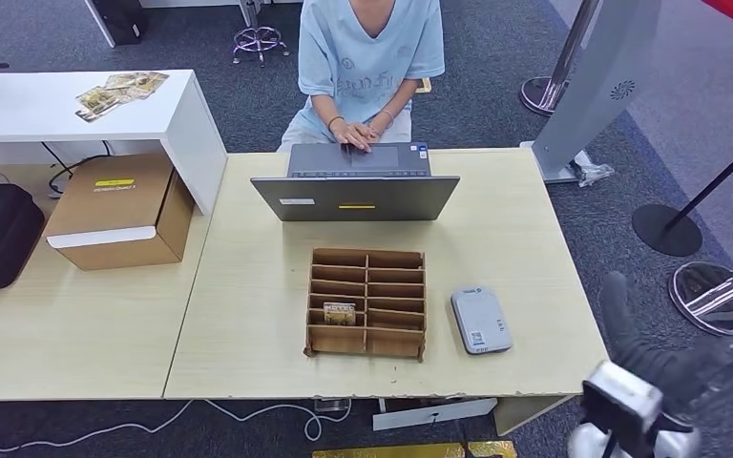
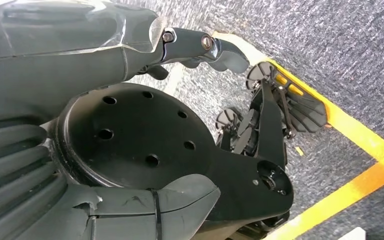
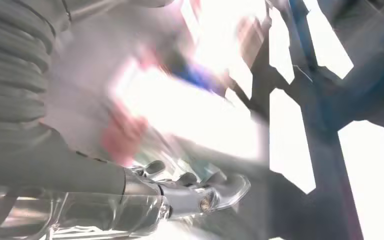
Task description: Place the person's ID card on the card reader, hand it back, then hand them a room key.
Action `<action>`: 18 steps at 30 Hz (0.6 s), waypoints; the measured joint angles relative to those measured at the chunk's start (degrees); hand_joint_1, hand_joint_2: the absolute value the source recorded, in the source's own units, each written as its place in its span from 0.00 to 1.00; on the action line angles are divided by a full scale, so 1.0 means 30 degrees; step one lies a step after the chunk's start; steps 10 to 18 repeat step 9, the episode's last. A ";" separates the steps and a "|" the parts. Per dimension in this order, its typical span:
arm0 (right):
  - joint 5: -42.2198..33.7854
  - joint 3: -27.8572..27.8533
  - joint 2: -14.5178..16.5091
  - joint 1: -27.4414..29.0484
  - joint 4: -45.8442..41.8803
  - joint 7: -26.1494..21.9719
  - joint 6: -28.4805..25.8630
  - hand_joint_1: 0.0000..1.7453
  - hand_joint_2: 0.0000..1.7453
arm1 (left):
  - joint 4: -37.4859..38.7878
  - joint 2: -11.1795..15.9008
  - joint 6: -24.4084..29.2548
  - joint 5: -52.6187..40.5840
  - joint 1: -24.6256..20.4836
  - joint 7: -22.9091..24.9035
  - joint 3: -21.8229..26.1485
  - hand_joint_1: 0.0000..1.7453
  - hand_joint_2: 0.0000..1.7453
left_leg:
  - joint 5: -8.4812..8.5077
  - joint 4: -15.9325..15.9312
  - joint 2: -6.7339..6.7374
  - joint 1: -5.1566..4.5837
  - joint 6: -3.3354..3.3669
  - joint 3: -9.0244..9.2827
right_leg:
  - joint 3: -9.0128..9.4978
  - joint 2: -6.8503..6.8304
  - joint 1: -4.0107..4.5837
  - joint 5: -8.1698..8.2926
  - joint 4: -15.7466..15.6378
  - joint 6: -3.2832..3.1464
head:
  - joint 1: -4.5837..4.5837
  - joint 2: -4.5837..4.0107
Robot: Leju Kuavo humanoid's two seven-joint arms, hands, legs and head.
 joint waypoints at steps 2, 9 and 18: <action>-0.5264 0.1292 -0.0598 0.0602 0.0982 0.0529 0.3098 0.00 1.00 | 0.0000 -0.0011 -0.0208 0.0295 0.0098 -0.0118 0.0250 0.00 1.00 | 0.0000 0.0000 -0.0002 -0.0001 0.0000 -0.0004 | -0.0010 -0.0003 -0.0001 -0.0002 0.0000 0.0000 | -0.0002 0.0000; -1.3647 0.3016 -0.2113 0.1434 0.2790 0.1034 1.0695 0.00 1.00 | 0.0000 -0.0027 -0.0398 0.0729 0.0209 -0.0074 0.0806 0.00 1.00 | 0.0000 0.0000 -0.0014 -0.0002 0.0001 -0.0016 | -0.0013 -0.0015 -0.0001 -0.0009 -0.0001 -0.0003 | 0.0001 0.0000; -1.3647 0.3016 -0.2113 0.1434 0.2790 0.1034 1.0695 0.00 1.00 | 0.0000 -0.0027 -0.0398 0.0729 0.0209 -0.0074 0.0806 0.00 1.00 | 0.0000 0.0000 -0.0014 -0.0002 0.0001 -0.0016 | -0.0013 -0.0015 -0.0001 -0.0009 -0.0001 -0.0003 | 0.0001 0.0000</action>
